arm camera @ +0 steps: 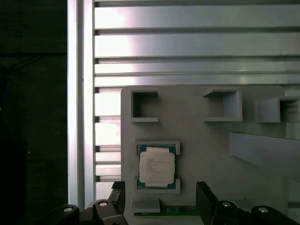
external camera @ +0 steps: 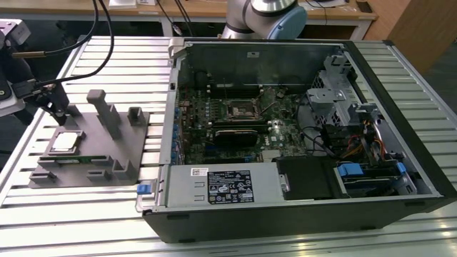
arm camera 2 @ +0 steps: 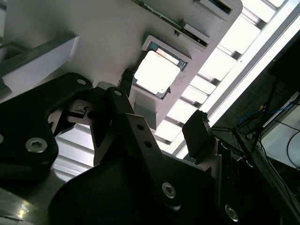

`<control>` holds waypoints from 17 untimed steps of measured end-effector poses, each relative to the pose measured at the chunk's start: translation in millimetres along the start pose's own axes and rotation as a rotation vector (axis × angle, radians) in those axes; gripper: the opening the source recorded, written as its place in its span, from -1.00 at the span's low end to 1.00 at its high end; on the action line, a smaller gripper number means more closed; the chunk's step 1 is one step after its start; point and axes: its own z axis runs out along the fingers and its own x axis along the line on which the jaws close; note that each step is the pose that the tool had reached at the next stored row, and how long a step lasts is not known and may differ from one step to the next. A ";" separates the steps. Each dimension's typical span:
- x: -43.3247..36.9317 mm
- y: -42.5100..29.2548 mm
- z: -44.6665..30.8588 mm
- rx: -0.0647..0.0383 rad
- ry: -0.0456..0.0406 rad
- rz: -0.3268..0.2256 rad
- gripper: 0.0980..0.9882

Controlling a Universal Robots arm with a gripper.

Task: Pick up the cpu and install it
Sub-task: 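Pick up the cpu and move it towards the insertion slot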

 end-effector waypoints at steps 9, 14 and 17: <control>0.0 -0.1 2.7 0.000 0.0000 0.000 0.37; 0.0 -0.2 4.1 0.000 -0.0001 0.000 0.37; 0.0 -0.2 4.9 0.000 0.0000 0.000 0.37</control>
